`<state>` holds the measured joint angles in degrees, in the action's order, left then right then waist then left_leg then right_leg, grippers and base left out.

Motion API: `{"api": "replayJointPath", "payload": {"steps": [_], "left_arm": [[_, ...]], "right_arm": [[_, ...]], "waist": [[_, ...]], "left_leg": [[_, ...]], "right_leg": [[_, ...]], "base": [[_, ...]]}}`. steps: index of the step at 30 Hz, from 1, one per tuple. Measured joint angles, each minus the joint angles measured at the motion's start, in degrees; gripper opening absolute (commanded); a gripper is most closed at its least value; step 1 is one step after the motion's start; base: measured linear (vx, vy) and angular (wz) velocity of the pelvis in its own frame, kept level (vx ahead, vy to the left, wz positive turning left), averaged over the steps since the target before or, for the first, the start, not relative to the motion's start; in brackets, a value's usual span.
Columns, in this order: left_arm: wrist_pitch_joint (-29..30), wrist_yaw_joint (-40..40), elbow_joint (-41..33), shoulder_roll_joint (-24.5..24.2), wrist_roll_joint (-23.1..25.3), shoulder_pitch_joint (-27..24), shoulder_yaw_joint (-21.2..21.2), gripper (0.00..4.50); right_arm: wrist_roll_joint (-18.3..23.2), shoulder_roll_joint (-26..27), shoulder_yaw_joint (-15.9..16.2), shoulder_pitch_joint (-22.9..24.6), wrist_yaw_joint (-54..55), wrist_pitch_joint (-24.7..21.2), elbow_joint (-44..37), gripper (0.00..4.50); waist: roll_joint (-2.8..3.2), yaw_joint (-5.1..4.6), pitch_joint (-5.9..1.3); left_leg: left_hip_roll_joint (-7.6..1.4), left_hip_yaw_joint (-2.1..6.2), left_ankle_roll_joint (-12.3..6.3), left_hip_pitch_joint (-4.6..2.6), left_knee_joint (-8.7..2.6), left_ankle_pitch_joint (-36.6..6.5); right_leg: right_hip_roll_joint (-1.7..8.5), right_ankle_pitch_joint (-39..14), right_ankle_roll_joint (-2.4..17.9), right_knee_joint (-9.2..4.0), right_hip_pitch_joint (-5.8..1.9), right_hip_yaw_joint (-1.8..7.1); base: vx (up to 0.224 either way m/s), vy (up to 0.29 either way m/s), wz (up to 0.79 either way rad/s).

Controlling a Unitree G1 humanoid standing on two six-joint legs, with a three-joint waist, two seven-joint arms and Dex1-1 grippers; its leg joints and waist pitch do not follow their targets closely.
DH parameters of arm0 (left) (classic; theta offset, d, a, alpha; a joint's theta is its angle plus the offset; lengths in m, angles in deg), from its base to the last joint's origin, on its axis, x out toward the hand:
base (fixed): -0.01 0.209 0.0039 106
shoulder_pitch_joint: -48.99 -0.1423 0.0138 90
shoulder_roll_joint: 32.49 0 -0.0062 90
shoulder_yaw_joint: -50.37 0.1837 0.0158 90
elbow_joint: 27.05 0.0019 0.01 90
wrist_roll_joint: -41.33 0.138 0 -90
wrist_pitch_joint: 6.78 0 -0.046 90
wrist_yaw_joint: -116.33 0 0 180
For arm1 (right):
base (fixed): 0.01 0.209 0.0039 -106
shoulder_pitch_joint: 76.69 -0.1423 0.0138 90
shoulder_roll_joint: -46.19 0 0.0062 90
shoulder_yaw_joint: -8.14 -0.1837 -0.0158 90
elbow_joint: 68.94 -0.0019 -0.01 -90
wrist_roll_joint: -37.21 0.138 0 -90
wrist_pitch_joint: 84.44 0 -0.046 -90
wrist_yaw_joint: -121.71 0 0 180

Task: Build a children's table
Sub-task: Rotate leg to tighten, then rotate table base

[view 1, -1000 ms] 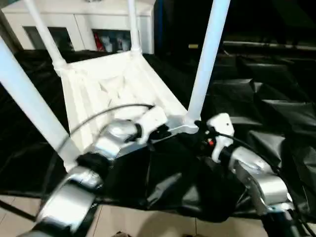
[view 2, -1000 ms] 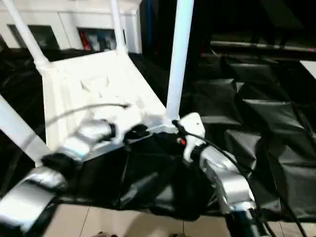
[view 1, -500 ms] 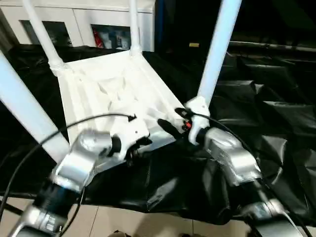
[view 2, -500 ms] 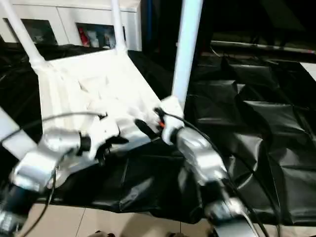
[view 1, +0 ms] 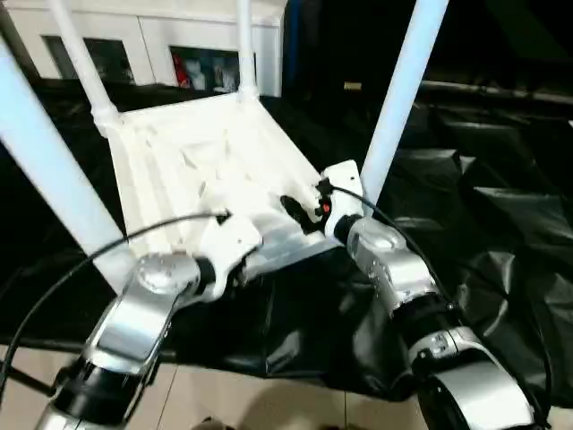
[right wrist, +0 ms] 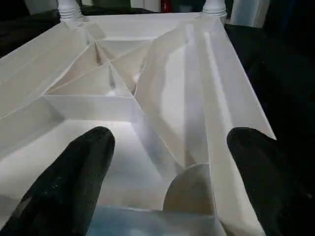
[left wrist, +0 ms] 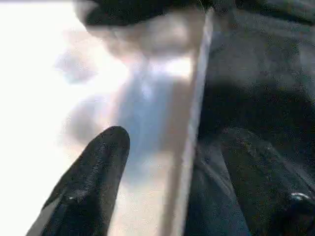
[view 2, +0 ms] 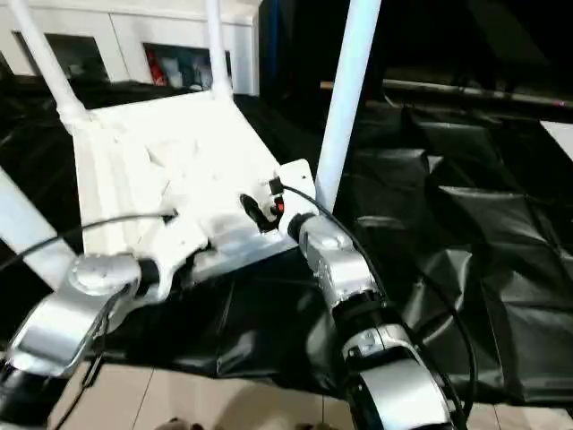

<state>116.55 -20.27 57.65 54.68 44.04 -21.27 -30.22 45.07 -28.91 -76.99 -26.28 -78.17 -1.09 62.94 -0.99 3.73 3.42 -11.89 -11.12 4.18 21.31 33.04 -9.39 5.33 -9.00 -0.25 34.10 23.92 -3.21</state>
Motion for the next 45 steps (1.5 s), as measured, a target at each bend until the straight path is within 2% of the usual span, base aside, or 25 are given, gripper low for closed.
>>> {"api": "replayJointPath", "payload": {"steps": [3,5,8,10,13,18,25,33,39,45], "left_arm": [[-0.5,2.5,-2.5,1.2,-4.8,1.4,-1.7,3.87],[1.9,6.5,-4.9,0.7,-8.0,0.8,-1.4,4.1],[6.6,12.6,-8.0,-2.9,-11.2,-1.1,1.3,4.29],[9.2,15.1,-9.2,-6.4,-11.5,-2.1,4.6,4.47],[10.1,15.7,-8.7,-8.2,-10.0,-3.0,6.9,4.47],[9.3,10.9,-4.9,-10.9,-3.1,-2.9,9.8,4.47],[11.4,10.1,-6.1,-16.0,-0.4,-3.1,14.1,4.47],[8.0,4.5,-4.8,-14.4,2.4,-3.2,14.7,4.47],[5.8,-0.3,-2.2,-14.5,4.9,-2.1,13.8,4.47],[5.0,-1.7,-1.7,-14.6,5.5,-2.0,12.5,4.47]], "right_arm": [[-0.2,0.1,0.0,-0.1,0.0,0.8,1.3,4.1],[-0.4,0.1,0.0,-0.5,0.0,1.1,1.9,4.1],[-0.7,0.1,-0.1,-1.0,-0.1,1.4,2.6,4.1],[-0.7,0.1,-0.3,-1.3,0.0,2.1,3.6,4.1],[-0.8,0.0,-0.8,-1.5,0.1,2.4,4.4,4.1],[-0.8,0.2,-0.9,-3.1,0.4,2.8,6.3,4.1],[-1.3,0.1,-2.3,-5.1,3.5,3.8,9.0,4.1],[-1.4,-0.7,-3.1,-6.2,5.8,4.5,11.1,4.1],[-1.9,-2.4,-4.5,-7.9,7.5,5.0,13.0,4.1],[-2.0,-3.8,-4.8,-8.8,7.6,6.2,15.5,4.1]], "waist": [[-0.17,-0.09,-0.04],[-0.17,-0.15,-0.04],[-0.18,-0.21,-0.04],[-0.21,-0.23,-0.04],[-0.22,-0.15,-0.03],[-0.27,-0.35,0.0],[-0.32,-0.12,0.04],[-0.41,0.3,0.06],[-0.48,0.05,0.09],[-0.48,-0.31,0.15]], "left_leg": [[0.0,0.01,0.0,-0.02,0.07,0.0],[0.0,0.0,0.0,-0.01,0.1,0.0],[-0.01,-0.01,0.0,-0.02,0.1,0.0],[-0.03,-0.02,0.0,-0.02,0.11,0.0],[-0.03,-0.05,0.0,0.01,0.15,0.0],[-0.02,0.0,0.0,-0.05,0.31,0.0],[-0.02,0.06,0.01,-0.06,0.44,0.0],[0.04,0.1,0.0,-0.05,0.62,0.0],[0.08,0.27,0.0,-0.04,0.64,0.0],[0.1,1.13,0.0,0.31,0.94,0.0]], "right_leg": [[0.0,0.0,0.0,0.05,-0.01,0.01],[0.0,0.0,0.1,0.07,0.01,0.03],[-0.04,0.0,0.1,0.12,0.05,0.06],[-0.07,0.0,0.1,0.14,0.07,0.06],[-0.06,0.0,0.1,0.13,0.06,0.08],[-0.06,0.0,0.1,0.35,0.07,0.17],[-0.06,-0.1,-0.1,0.52,0.04,0.18],[-0.05,-0.1,-0.1,0.84,-0.02,0.38],[-0.06,-0.1,-0.1,0.83,-0.02,0.3],[-0.03,-0.1,-0.1,0.55,-0.03,-0.44]], "base": [[0.0,0.0,0.0],[0.0,0.0,0.0],[0.0,0.0,0.0],[0.0,0.0,0.0],[0.0,0.0,0.0],[0.0,0.0,0.0],[0.0,0.0,0.0],[0.0,0.0,0.0],[0.0,0.0,0.0],[0.0,0.0,0.0]]}}
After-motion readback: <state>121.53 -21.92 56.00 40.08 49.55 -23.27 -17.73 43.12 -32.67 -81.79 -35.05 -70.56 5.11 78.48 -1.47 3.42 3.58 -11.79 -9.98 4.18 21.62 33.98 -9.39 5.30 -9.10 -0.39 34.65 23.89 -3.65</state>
